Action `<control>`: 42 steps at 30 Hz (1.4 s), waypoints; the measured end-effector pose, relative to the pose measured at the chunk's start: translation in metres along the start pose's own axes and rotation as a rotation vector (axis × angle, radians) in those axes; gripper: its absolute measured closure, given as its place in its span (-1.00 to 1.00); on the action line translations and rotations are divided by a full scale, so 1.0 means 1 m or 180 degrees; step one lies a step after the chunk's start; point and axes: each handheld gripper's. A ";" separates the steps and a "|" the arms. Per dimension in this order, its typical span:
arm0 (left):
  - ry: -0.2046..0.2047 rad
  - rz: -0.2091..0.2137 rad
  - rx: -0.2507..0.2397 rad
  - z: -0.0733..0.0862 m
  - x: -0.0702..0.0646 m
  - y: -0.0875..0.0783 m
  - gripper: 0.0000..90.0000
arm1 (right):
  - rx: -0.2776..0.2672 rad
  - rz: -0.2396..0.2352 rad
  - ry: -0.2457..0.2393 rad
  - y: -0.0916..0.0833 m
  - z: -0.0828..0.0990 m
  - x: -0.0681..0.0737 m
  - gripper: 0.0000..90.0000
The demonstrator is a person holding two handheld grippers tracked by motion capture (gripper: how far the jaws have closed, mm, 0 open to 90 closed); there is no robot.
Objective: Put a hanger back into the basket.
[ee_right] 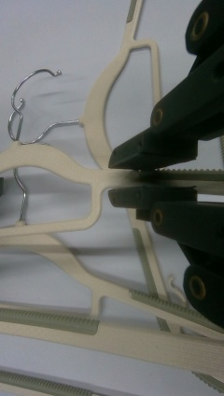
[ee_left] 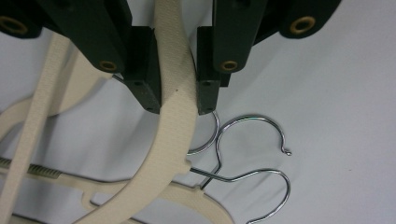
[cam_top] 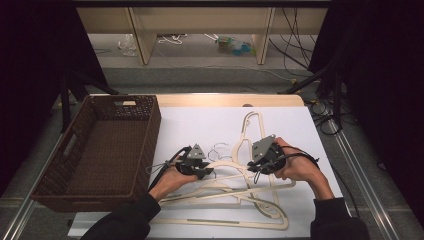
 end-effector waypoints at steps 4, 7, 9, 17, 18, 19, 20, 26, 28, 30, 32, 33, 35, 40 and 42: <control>-0.0116 0.0078 -0.0089 -0.003 0.000 -0.006 0.63 | -0.0022 0.0000 -0.0023 -0.002 0.001 0.000 0.79; -0.0138 0.0123 -0.0108 -0.006 0.001 -0.013 0.63 | -0.0082 0.0045 -0.0026 -0.003 0.002 0.001 0.78; -0.0217 0.0151 -0.0119 -0.007 0.001 -0.016 0.63 | -0.0065 0.0018 -0.0035 -0.004 0.002 0.000 0.78; -0.0393 0.0261 -0.0094 -0.009 -0.001 -0.022 0.63 | 0.0016 0.0032 -0.0046 -0.003 0.002 0.003 0.78; -0.0407 0.0292 -0.0099 -0.009 -0.001 -0.023 0.63 | 0.0025 0.0035 -0.0040 -0.003 0.002 0.004 0.78; -0.0416 0.0307 -0.0107 -0.009 -0.001 -0.023 0.63 | 0.0035 0.0035 -0.0030 -0.002 0.002 0.004 0.77; -0.0416 0.0307 -0.0107 -0.009 -0.001 -0.023 0.63 | 0.0047 0.0051 -0.0027 -0.002 0.002 0.004 0.77; -0.0490 0.0514 -0.0163 -0.011 -0.010 -0.027 0.68 | -0.0003 0.0060 0.0110 -0.005 0.002 0.004 0.61; -0.0538 0.0537 -0.0177 -0.011 -0.012 -0.028 0.72 | -0.0090 0.0131 0.0199 -0.008 0.002 0.005 0.49; -0.0625 0.0741 -0.0307 -0.012 -0.016 -0.034 0.75 | -0.0119 0.0201 0.0324 -0.012 0.003 0.006 0.37; -0.0590 0.0755 -0.0330 -0.013 -0.020 -0.040 0.77 | -0.0126 0.0224 0.0380 -0.016 0.004 0.007 0.30; -0.0580 0.0774 -0.0337 -0.014 -0.021 -0.041 0.78 | -0.0155 0.0264 0.0429 -0.020 0.005 0.008 0.25; -0.0567 0.0803 -0.0336 -0.015 -0.024 -0.045 0.79 | -0.0215 0.0349 0.0499 -0.026 0.006 0.010 0.20; -0.0475 0.0841 -0.0362 -0.020 -0.035 -0.052 0.83 | -0.0364 0.0473 0.0633 -0.045 0.009 0.020 0.11; -0.0450 0.0851 -0.0380 -0.021 -0.040 -0.055 0.84 | -0.0422 0.0553 0.0780 -0.051 0.011 0.026 0.08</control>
Point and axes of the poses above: each handheld gripper's, and its own axes: y roughly forward along the jaws, z roughly out of its underside, x roughly to its left, and after that the axes turned 2 degrees about z, right-handed
